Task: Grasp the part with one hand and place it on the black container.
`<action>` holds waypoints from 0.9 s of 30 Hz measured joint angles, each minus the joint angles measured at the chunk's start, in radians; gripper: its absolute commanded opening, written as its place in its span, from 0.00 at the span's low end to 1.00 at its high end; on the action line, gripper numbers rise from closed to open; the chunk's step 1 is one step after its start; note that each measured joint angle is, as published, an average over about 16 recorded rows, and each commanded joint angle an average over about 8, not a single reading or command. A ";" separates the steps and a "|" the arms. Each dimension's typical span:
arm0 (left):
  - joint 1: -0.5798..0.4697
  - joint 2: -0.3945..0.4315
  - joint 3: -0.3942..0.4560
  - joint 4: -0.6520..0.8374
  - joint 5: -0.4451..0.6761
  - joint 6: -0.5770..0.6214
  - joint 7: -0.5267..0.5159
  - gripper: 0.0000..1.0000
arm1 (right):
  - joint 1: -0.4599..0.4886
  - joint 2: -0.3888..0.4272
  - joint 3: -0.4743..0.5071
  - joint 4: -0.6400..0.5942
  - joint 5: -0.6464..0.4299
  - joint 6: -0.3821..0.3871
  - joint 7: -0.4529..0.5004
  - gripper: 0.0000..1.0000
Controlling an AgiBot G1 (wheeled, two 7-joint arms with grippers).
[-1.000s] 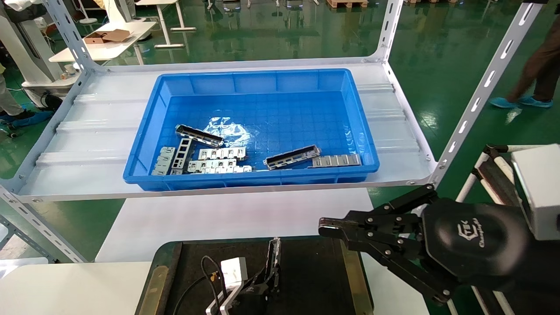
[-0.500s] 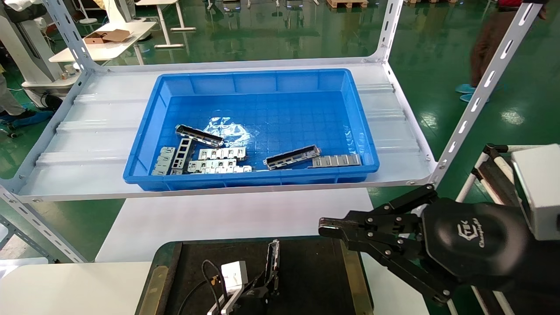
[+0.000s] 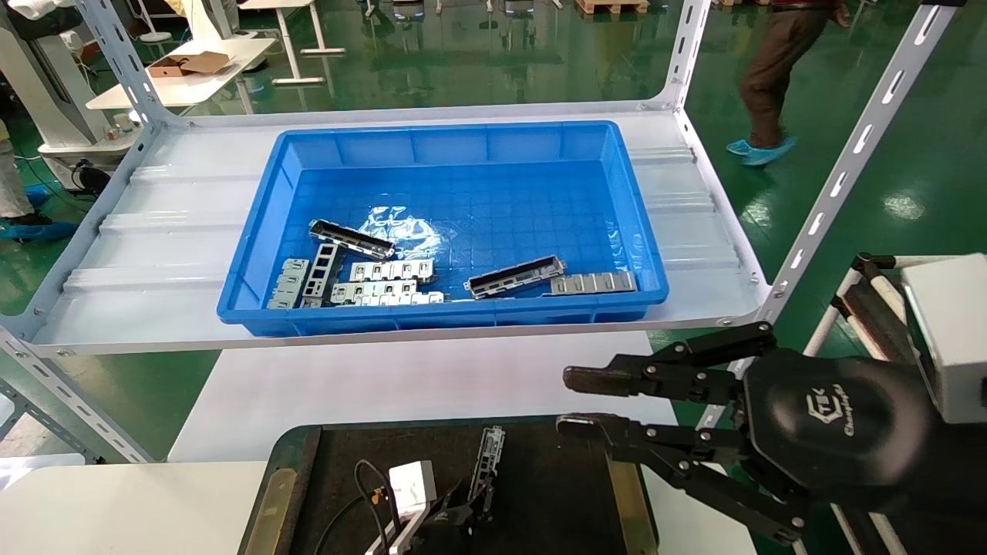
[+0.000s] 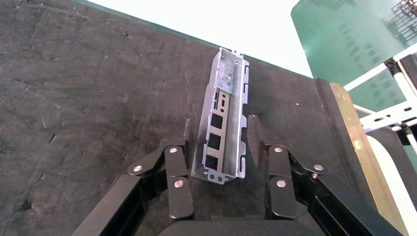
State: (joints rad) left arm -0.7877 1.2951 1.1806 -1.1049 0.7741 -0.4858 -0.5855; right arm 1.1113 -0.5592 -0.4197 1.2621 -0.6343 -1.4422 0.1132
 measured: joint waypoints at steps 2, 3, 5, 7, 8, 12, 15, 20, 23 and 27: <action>0.000 -0.005 -0.001 -0.006 0.003 0.001 -0.001 1.00 | 0.000 0.000 0.000 0.000 0.000 0.000 0.000 1.00; 0.000 -0.008 -0.002 -0.010 0.005 0.002 -0.001 1.00 | 0.000 0.000 0.000 0.000 0.000 0.000 0.000 1.00; -0.001 -0.018 -0.002 -0.020 0.009 0.006 -0.001 1.00 | 0.000 0.000 0.000 0.000 0.000 0.000 0.000 1.00; -0.002 -0.032 -0.003 -0.034 0.015 0.014 -0.001 1.00 | 0.000 0.000 0.000 0.000 0.000 0.000 0.000 1.00; -0.003 -0.040 -0.003 -0.042 0.018 0.019 -0.001 1.00 | 0.000 0.000 0.000 0.000 0.000 0.000 0.000 1.00; -0.008 -0.088 -0.004 -0.081 0.036 0.053 0.000 1.00 | 0.000 0.000 0.000 0.000 0.000 0.000 0.000 1.00; -0.012 -0.137 -0.007 -0.116 0.054 0.094 -0.001 1.00 | 0.000 0.000 0.000 0.000 0.000 0.000 0.000 1.00; -0.021 -0.229 -0.021 -0.175 0.095 0.191 -0.006 1.00 | 0.000 0.000 0.000 0.000 0.000 0.000 0.000 1.00; -0.025 -0.283 -0.038 -0.203 0.124 0.265 -0.009 1.00 | 0.000 0.000 0.000 0.000 0.000 0.000 0.000 1.00; -0.028 -0.350 -0.075 -0.229 0.163 0.376 -0.005 1.00 | 0.000 0.000 0.000 0.000 0.000 0.000 0.000 1.00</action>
State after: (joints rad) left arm -0.8156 0.9450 1.1054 -1.3335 0.9373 -0.1102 -0.5904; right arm 1.1113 -0.5591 -0.4198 1.2621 -0.6342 -1.4422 0.1132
